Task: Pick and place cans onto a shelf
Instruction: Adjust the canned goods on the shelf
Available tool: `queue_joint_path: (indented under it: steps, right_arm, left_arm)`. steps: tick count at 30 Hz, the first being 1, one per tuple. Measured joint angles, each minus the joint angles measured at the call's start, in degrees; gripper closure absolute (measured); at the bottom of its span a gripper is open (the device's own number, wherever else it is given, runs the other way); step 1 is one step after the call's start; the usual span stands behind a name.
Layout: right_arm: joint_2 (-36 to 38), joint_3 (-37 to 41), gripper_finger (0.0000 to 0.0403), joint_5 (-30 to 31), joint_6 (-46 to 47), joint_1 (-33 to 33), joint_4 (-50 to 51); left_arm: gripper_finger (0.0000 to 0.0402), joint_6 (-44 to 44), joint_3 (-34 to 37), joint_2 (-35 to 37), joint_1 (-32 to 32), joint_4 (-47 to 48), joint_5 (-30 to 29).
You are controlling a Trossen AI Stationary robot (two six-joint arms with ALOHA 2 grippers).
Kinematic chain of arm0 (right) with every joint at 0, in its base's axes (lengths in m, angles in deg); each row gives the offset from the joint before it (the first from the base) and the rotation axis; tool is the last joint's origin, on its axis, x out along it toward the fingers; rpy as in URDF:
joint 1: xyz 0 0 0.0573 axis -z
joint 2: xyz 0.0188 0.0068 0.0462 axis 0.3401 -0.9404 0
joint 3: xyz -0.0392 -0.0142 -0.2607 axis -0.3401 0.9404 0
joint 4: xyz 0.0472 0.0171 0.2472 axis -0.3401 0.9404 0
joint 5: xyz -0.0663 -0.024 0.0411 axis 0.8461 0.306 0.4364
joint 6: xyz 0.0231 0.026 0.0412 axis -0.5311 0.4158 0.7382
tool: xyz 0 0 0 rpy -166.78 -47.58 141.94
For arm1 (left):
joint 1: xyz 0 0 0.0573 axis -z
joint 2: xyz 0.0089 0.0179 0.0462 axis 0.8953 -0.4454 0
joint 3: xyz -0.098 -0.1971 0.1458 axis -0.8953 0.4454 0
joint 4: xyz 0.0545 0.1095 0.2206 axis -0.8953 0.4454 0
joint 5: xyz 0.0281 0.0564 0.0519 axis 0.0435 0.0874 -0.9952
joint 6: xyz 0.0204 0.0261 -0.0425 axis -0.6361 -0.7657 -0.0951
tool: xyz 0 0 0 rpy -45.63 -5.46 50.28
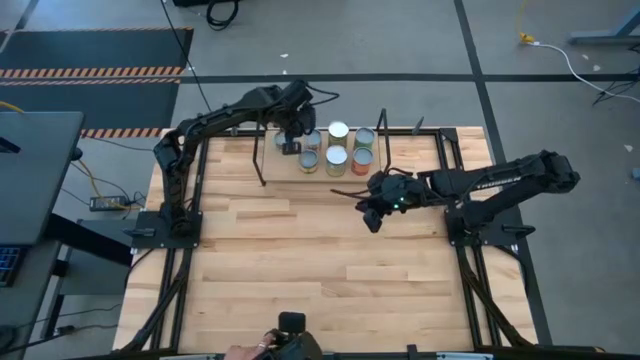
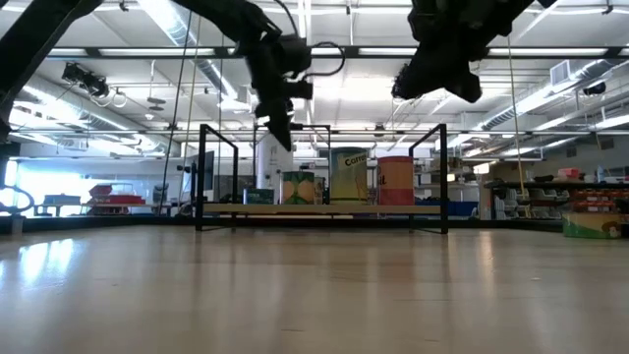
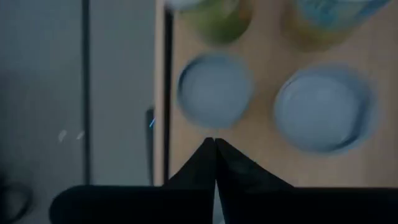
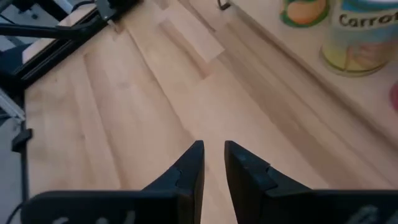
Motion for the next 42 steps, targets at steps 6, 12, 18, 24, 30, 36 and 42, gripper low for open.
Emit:
queue_joint_path:
  steps: [6, 12, 18, 24, 30, 36, 42]
  right_arm:
    - [0.0, 0.0, 0.0333, 4.4, -3.7, 1.4, -0.1]
    - [0.0, 0.0, 0.0333, 9.0, -4.5, 1.5, 0.1]
    - [0.0, 0.0, 0.0333, 9.6, -4.5, 2.5, 0.3]
    - [1.5, -0.3, 0.0321, 5.0, -4.8, 3.9, 2.2]
    - [5.4, -5.3, 0.0290, 4.5, -10.4, 5.7, 8.3]
    - [8.0, -11.3, 0.0274, 4.5, -18.2, 8.9, 8.0]
    - [8.8, -15.3, 0.0267, 3.8, -20.9, 10.6, 8.1]
  left_arm:
    - [0.0312, -0.1, -0.6, 0.0, -0.1, 5.7, 5.8]
    - [0.0172, 2.8, -0.2, 0.0, -0.1, 8.1, 10.9]
    - [0.0058, 0.2, -0.1, -2.6, 1.1, 2.9, 11.1]
    - [0.0052, -0.2, -0.1, -4.5, 1.2, -2.5, 11.8]
    - [0.0070, 1.2, -0.1, -6.1, 0.6, -1.1, 14.0]
    - [0.0085, 4.5, -0.1, -8.5, 1.0, -3.0, 13.7]
    - [0.0099, 7.7, -0.2, -8.7, 0.3, -4.0, 12.7]
